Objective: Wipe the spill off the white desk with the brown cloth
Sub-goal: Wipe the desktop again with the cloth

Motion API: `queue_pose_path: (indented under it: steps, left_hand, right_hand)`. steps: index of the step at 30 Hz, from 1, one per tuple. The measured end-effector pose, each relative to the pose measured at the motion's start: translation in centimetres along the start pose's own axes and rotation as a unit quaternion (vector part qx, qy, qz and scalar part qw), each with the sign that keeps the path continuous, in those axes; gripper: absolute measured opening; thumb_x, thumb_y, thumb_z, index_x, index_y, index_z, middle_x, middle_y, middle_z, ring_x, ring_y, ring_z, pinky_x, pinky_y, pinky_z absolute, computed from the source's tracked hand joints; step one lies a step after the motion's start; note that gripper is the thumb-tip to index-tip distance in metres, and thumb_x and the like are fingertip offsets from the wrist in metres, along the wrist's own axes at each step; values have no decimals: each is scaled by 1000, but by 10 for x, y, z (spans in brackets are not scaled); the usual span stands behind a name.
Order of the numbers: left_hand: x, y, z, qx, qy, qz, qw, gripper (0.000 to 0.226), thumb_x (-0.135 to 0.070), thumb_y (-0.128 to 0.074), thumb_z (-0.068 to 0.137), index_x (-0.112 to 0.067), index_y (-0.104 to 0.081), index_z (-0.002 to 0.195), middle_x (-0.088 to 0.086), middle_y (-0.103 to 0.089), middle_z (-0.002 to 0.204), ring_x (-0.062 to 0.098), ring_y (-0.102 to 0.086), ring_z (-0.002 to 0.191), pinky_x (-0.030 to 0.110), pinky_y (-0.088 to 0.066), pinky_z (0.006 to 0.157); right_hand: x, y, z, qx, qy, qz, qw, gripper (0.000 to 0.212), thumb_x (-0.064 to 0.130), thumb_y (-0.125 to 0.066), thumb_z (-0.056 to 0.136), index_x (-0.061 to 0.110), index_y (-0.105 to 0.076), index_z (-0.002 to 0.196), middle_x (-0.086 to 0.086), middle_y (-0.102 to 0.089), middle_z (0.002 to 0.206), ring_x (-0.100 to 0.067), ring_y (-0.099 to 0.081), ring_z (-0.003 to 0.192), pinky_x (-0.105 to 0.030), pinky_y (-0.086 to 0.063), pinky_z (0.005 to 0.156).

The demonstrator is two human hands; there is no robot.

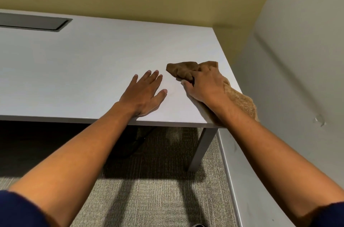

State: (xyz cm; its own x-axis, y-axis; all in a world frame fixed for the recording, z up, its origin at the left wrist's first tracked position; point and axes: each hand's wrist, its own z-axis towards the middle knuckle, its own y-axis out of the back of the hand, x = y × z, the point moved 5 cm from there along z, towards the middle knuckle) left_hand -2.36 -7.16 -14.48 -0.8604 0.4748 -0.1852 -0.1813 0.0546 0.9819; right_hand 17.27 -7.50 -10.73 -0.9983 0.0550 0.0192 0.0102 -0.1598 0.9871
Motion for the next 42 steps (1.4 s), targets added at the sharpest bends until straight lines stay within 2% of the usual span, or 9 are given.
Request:
queue_pose_path:
  steps: [3,6,20,27,30,33,37,40,42]
  left_hand:
    - [0,0,0,1,-1,-2,1000,68,-55,-19,102,-19,-12,159,-1,-3,168,17,2,155,48,-2,124]
    - [0,1,-1,0,-5,1,1000,70,-57,-17,100,-20,-11,159,-1,-3,168,17,2,155,48,-2,124]
    - [-1,0,-1,-3,-2,-10,1000,85,-72,0,87,-27,-12,158,-4,-5,168,17,2,155,53,-3,123]
    - [0,-4,-2,1,-6,7,1000,80,-70,-1,91,-27,-8,159,-4,-2,168,17,4,155,58,1,121]
    - [2,-5,-1,-2,-9,18,1000,77,-68,-2,93,-27,-7,159,-3,-1,168,19,4,155,59,1,121]
    - [1,-6,-2,0,-8,19,1000,79,-68,2,91,-27,-6,159,-3,0,168,19,4,155,57,1,121]
    - [0,-3,-5,7,-2,6,1000,80,-63,3,91,-23,-9,159,-3,2,168,18,5,154,51,0,123]
    - [0,-2,-6,5,-3,1,1000,71,-54,-6,96,-22,-11,159,-3,2,168,17,4,155,50,0,124]
    - [0,-1,-6,4,-2,1,1000,69,-49,-8,96,-21,-13,159,-3,0,168,18,3,155,50,-1,124]
  right_hand:
    - [-5,-7,-11,106,14,-6,994,61,61,-27,99,37,-24,155,-3,-27,163,-40,-23,147,-57,-17,120]
    - [-7,-8,-18,152,19,-1,988,64,63,-20,99,41,-5,157,3,-4,168,-41,-10,151,-66,-15,118]
    - [-2,4,-82,145,51,24,988,55,52,-18,105,42,-4,157,5,-5,168,-35,-10,153,-62,-16,120]
    - [1,1,-69,124,-17,46,991,50,48,-32,105,42,-23,154,7,-21,165,-31,-17,152,-59,-23,119]
    - [1,8,-58,90,-44,74,992,47,43,-44,104,29,-42,149,-4,-40,157,-34,-31,147,-56,-31,115]
    - [0,5,-40,48,-44,74,995,40,39,-50,102,21,-56,136,-9,-63,133,-34,-50,131,-50,-44,104]
    - [-1,-1,-15,-8,-48,51,998,37,42,-53,100,18,-64,125,-8,-72,113,-30,-64,109,-41,-51,84]
    - [-2,0,-1,-36,-44,30,998,30,38,-52,101,14,-69,108,-8,-73,97,-28,-67,92,-33,-42,65]
    - [-2,-1,9,-40,-45,33,998,26,32,-53,101,13,-69,99,-8,-72,92,-28,-67,88,-32,-35,62]
